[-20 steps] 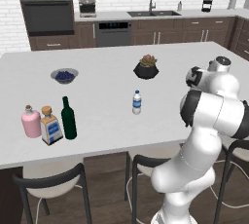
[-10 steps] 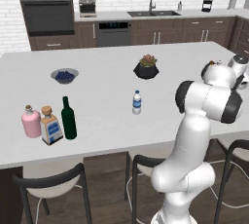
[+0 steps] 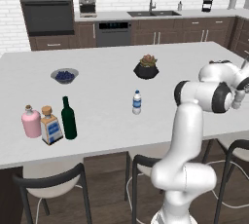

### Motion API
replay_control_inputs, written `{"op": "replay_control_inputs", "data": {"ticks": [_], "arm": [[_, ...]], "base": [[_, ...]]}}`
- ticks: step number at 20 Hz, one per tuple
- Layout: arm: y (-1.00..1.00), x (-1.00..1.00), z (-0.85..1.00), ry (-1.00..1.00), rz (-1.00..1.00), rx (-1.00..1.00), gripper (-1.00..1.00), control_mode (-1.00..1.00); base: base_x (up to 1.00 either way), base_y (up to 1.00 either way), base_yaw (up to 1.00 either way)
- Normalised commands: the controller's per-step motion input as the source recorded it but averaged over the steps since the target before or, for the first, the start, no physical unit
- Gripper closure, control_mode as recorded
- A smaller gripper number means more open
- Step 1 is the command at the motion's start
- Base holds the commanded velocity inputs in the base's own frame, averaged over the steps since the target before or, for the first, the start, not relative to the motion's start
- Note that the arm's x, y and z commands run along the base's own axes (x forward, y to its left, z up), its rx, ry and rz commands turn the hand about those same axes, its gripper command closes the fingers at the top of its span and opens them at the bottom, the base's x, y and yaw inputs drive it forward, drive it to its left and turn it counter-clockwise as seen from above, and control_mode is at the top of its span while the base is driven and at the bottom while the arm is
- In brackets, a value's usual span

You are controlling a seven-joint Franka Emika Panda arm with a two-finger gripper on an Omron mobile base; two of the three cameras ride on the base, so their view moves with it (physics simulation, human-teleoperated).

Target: Move the plastic bottles in the middle to the plastics group, and the glass bottles in the middle to the glass group.

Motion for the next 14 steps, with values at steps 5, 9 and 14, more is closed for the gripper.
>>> {"op": "replay_control_inputs", "data": {"ticks": [5,9,14], "arm": [[-0.65,0.13,-0.02,0.08,-0.09,0.00,1.00,-1.00],[-0.03,-0.02,-0.09,0.02,0.00,0.00,1.00,-1.00],[0.00,0.00,-0.10,0.04,0.00,0.00,1.00,-1.00]], "base": [[0.00,0.00,0.00],[0.00,0.00,0.00],[0.00,0.00,0.00]]}}
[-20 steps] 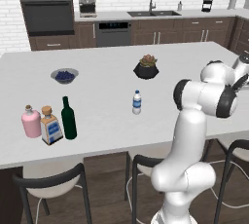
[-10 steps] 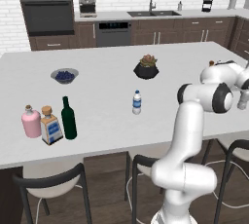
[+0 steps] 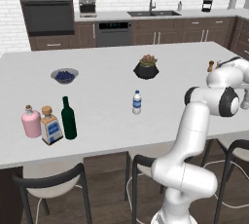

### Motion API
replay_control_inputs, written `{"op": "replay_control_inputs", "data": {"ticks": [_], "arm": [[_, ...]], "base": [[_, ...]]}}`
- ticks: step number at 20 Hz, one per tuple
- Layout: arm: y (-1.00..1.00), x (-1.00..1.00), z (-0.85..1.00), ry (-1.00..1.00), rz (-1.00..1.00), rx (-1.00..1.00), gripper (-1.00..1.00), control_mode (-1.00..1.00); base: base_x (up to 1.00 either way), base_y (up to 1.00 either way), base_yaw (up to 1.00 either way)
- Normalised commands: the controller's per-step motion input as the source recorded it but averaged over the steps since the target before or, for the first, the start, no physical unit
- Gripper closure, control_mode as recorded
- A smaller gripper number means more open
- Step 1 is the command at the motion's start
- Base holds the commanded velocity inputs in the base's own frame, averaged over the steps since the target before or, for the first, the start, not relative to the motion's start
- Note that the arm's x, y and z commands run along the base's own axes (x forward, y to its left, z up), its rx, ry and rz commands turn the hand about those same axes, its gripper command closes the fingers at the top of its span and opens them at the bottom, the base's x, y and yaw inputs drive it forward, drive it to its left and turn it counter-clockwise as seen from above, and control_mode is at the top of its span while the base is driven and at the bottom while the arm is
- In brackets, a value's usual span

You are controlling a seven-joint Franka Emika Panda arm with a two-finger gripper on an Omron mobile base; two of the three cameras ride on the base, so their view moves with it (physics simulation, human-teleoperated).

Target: Move the plastic bottles in the middle to the plastics group, and the glass bottles in the middle to the glass group.

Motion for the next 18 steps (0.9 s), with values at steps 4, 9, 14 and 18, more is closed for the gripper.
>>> {"op": "replay_control_inputs", "data": {"ticks": [4,9,14,18], "arm": [[0.16,-0.14,-0.28,0.02,0.00,-0.05,1.00,-1.00],[0.02,-0.03,-0.11,0.00,-0.02,-0.08,1.00,-1.00],[-0.19,0.00,-0.18,0.00,-0.06,-0.01,1.00,-1.00],[-0.24,0.07,-0.10,0.00,-0.06,0.00,1.00,-1.00]], "base": [[0.00,0.00,0.00],[0.00,0.00,0.00],[0.00,0.00,0.00],[0.00,0.00,0.00]]}}
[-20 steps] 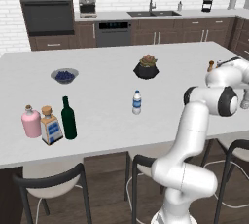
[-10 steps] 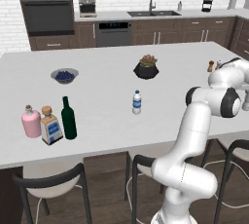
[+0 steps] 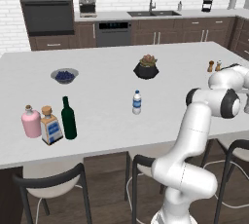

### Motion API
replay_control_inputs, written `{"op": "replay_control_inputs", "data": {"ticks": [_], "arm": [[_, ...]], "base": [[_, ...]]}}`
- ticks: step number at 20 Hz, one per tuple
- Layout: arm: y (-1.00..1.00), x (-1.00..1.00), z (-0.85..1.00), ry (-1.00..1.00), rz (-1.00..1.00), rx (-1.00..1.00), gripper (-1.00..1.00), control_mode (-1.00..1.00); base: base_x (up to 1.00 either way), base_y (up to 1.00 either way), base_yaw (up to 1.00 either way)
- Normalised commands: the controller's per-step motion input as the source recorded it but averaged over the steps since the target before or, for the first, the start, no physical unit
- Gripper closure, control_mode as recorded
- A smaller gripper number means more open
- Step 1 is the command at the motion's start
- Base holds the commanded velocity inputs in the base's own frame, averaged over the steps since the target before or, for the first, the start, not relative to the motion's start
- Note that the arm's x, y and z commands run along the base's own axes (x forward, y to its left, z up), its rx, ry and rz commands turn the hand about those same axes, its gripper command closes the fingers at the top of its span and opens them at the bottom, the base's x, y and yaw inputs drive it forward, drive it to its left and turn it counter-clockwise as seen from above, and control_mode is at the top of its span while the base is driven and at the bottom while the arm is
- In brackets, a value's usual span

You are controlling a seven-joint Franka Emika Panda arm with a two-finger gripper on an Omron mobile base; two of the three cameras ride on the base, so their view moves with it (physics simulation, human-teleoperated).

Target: Move the plastic bottles in the middle to the plastics group, and the glass bottles in the middle to the glass group.

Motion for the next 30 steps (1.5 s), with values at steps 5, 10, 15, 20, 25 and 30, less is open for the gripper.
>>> {"op": "replay_control_inputs", "data": {"ticks": [5,10,15,20,25,30], "arm": [[-0.14,0.00,-0.04,0.00,-0.04,0.01,1.00,-1.00],[0.00,0.00,-0.13,0.00,0.00,0.03,1.00,-1.00],[0.00,0.00,-0.19,0.00,0.00,0.00,1.00,-1.00],[0.00,0.00,-0.29,0.00,0.00,0.00,1.00,-1.00],[0.00,0.03,-0.09,0.00,0.00,0.00,1.00,-1.00],[0.00,0.11,0.00,0.00,0.00,0.00,1.00,-1.00]], "base": [[0.00,0.00,0.00],[0.00,0.00,0.00],[0.00,0.00,0.00],[0.00,0.00,0.00],[0.00,0.00,0.00],[0.00,0.00,0.00]]}}
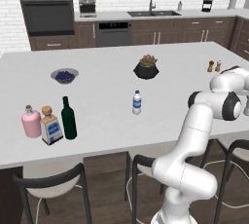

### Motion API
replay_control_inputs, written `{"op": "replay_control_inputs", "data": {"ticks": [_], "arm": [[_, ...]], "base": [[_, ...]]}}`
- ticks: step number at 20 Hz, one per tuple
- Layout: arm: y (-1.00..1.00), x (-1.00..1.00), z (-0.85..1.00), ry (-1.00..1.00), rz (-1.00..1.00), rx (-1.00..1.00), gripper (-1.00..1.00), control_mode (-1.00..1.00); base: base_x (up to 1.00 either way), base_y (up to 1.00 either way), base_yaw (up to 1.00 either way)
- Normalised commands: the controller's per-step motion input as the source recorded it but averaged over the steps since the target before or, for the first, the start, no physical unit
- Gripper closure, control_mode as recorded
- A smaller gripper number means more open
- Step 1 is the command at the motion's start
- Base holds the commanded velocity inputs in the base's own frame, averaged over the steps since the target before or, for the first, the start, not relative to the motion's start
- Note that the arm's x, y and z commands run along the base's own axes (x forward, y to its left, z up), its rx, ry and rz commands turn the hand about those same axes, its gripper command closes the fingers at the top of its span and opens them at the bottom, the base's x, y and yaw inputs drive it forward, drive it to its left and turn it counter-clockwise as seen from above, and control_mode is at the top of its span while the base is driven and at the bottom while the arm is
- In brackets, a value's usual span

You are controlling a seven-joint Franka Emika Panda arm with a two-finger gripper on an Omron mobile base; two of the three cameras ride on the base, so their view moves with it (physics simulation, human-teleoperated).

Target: Move the plastic bottles in the middle to the plastics group, and the glass bottles in the middle to the glass group.

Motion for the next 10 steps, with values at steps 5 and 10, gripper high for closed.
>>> {"op": "replay_control_inputs", "data": {"ticks": [5,10], "arm": [[0.00,0.00,0.00,0.00,0.00,0.00,-1.00,-1.00],[0.00,0.00,0.01,0.00,0.00,0.00,-1.00,-1.00]], "base": [[0.00,0.00,0.00],[0.00,0.00,0.00]]}}
